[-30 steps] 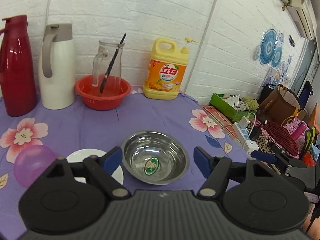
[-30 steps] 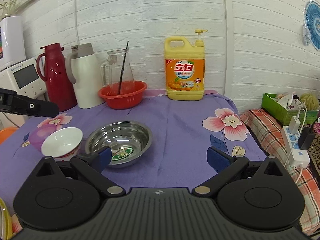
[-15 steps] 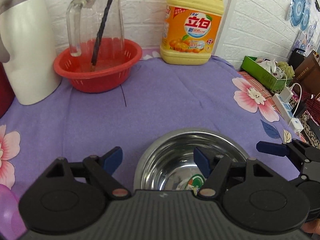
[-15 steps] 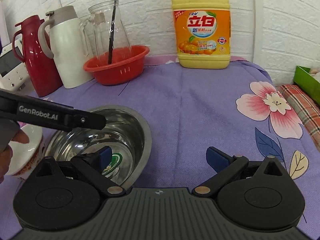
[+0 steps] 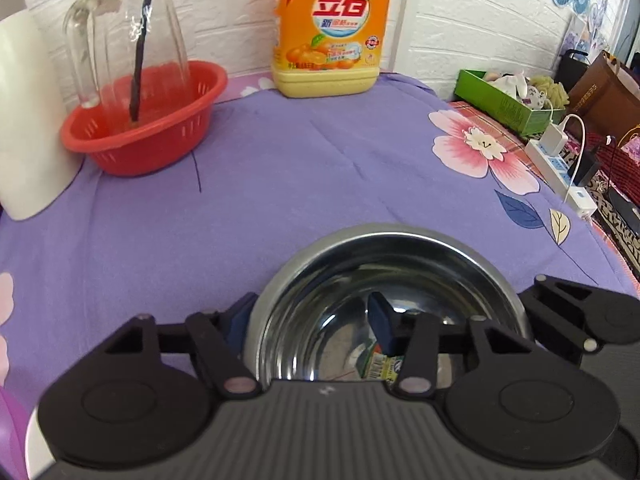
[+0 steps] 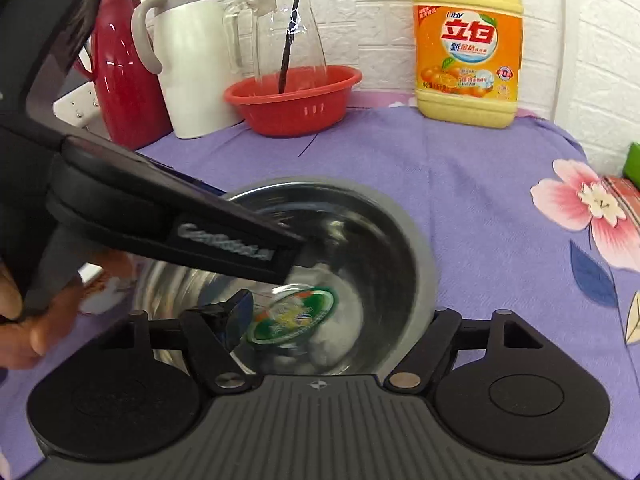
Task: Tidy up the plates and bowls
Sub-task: 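Move the left gripper to the steel bowl rim and close on it, then carry the steel bowl with the left gripper onto the plate stack and release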
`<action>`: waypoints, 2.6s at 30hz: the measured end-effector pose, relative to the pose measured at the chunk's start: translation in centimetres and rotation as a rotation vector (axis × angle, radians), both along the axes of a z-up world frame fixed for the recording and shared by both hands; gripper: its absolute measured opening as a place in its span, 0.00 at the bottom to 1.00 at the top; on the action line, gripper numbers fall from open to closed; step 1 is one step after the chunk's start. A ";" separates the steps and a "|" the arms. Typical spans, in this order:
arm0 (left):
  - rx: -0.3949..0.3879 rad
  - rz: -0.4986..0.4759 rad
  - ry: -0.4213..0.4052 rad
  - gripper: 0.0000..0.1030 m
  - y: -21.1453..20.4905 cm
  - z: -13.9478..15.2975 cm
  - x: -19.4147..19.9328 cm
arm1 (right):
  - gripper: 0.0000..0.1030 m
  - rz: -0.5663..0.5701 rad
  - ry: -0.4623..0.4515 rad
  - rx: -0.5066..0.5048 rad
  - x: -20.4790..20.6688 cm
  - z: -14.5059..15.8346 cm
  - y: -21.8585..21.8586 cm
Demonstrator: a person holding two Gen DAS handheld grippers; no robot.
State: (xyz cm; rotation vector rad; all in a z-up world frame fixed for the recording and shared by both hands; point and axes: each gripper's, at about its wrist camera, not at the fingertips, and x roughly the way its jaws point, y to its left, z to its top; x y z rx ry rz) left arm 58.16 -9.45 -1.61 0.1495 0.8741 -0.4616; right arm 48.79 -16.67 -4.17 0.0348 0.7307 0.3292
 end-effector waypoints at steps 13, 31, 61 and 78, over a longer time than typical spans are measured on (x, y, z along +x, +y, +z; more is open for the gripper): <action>0.027 -0.048 0.042 0.49 -0.7 1.7 -11.9 | 1.00 0.004 0.025 0.019 -9.9 3.1 -0.4; -0.010 -0.039 0.110 0.50 3.3 -0.3 -25.3 | 1.00 0.115 0.055 0.045 -22.6 2.2 2.9; -0.175 0.139 0.005 0.73 12.2 2.6 -25.8 | 1.00 0.023 0.004 0.115 -21.7 2.3 1.9; -0.177 0.200 0.017 0.73 14.5 1.8 -25.4 | 1.00 -0.239 -0.006 0.040 -21.5 0.9 -4.8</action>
